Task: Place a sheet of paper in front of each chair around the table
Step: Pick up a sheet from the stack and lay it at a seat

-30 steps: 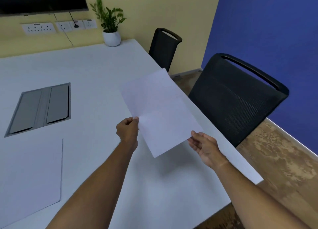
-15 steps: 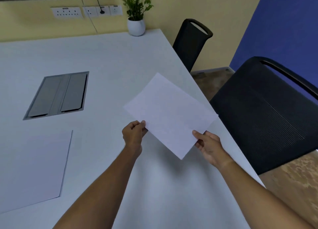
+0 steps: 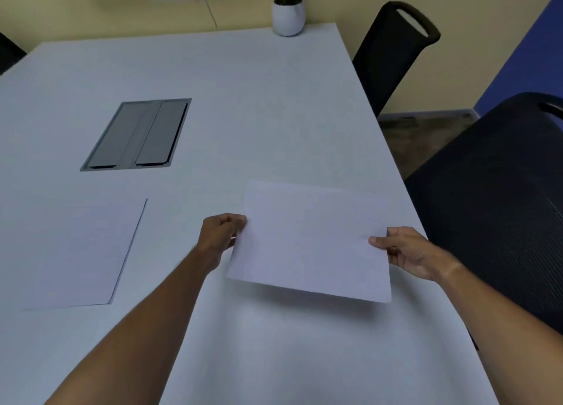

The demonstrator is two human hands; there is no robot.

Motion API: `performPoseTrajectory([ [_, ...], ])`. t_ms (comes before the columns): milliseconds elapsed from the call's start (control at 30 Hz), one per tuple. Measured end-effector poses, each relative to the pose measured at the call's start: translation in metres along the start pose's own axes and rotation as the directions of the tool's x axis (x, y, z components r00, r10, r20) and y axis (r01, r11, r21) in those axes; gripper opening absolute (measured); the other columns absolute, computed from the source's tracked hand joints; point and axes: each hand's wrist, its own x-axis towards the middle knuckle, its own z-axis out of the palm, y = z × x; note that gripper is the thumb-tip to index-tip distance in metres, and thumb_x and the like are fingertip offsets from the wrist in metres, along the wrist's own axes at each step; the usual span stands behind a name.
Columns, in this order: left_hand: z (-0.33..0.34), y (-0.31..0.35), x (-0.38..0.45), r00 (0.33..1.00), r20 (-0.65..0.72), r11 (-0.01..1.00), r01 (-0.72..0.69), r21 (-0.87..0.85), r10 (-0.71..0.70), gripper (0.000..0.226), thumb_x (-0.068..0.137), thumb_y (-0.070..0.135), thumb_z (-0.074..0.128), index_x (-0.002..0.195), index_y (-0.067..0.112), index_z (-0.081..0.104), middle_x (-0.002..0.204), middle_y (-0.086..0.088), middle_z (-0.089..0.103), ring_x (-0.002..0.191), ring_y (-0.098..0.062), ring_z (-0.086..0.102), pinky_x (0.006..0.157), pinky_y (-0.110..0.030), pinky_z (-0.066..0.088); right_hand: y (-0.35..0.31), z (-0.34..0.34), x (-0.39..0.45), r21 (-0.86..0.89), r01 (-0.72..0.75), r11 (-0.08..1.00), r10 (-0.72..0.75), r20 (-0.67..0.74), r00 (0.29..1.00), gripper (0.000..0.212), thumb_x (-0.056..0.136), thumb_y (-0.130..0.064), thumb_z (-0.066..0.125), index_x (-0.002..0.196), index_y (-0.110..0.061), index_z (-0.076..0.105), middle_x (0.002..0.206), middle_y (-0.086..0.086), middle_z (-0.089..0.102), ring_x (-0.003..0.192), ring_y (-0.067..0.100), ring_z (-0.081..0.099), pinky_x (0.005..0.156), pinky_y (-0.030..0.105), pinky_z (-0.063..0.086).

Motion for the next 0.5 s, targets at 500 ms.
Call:
performPoseTrajectory([
  [500,0.019,-0.057,0.029,0.960,-0.255,0.977,0.153,0.150,-0.112,0.017,0.075,0.015,0.081,0.067,0.006,0.070,0.081,-0.015,0.072,0.072,-0.024,0.066,0.079,-0.037,0.060,0.040,0.018,0.049,-0.192,-0.063,0.979,-0.018,-0.393,0.919,0.010,0.083,-0.007,0.077,0.078,-0.003,0.069,0.090,0.017,0.073,0.076,0.026,0.069,0.064,0.028,0.054],
])
